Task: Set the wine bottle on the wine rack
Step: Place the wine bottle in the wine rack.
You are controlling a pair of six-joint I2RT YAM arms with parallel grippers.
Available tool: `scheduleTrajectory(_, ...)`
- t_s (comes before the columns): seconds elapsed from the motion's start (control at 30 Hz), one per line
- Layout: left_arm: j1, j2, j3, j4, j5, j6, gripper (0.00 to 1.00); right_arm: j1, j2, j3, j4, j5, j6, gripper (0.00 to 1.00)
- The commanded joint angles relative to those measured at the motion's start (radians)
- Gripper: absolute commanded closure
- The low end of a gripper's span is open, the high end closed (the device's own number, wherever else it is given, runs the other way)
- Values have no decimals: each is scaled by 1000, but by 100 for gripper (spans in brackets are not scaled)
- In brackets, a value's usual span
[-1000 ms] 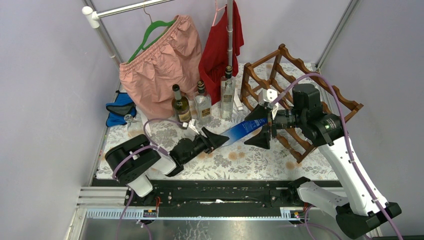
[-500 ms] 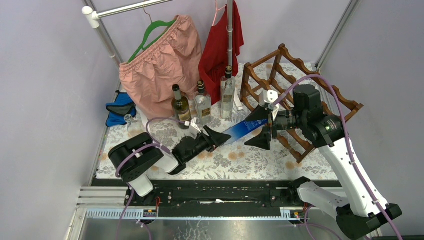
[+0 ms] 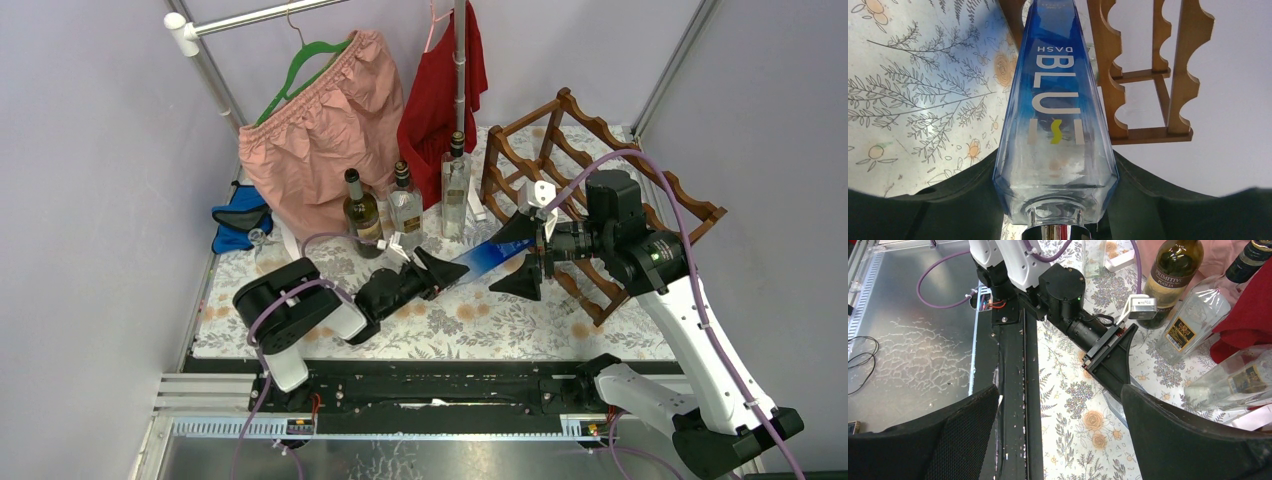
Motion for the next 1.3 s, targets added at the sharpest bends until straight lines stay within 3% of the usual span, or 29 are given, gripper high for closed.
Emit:
scheduleTrajectory(0.0,3,10,88,328,-18,-33,100,-8,-16,3,30,-37,7,0)
scheduleTrajectory(0.8,-21,344,298,317,-17,-57,98,-8,3,0,28,-37,-6,0)
scheduleTrajectory(1.0,-33,396,344,292,-32,-64,93,-8,2,-1,30,-37,-5,0)
scheduleTrajectory(1.27,-48,414,385,234,-59,-43,76,-10,3,-12,36,-36,-3,0)
